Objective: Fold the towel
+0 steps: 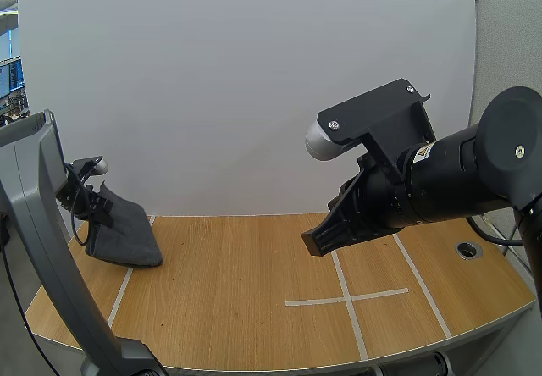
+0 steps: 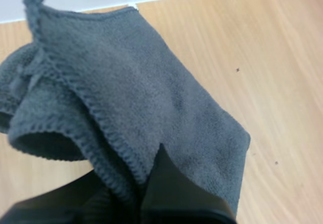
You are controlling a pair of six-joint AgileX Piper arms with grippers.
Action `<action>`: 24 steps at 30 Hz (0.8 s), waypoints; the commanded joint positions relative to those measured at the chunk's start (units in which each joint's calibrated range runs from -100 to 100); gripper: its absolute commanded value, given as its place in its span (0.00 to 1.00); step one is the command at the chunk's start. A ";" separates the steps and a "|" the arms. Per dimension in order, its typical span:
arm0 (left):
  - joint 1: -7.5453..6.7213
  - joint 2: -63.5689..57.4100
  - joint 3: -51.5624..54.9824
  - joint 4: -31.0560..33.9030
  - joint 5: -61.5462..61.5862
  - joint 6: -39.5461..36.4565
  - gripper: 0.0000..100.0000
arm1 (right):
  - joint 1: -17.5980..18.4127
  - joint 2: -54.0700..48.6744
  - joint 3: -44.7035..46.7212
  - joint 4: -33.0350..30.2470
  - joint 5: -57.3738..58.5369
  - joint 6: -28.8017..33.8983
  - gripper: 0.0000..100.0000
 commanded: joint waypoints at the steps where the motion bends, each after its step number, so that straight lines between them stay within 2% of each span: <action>1: 0.22 1.76 -2.20 2.01 0.93 -0.11 0.00 | -0.10 -0.64 -0.32 0.44 0.02 0.90 0.00; 15: 0.24 9.64 -14.88 9.22 0.93 1.63 0.00 | -0.10 -0.64 -0.32 0.44 0.02 0.90 0.00; 24: 0.31 13.08 -22.84 10.75 0.93 3.20 0.00 | -0.10 -0.64 -0.32 0.44 0.02 0.90 0.00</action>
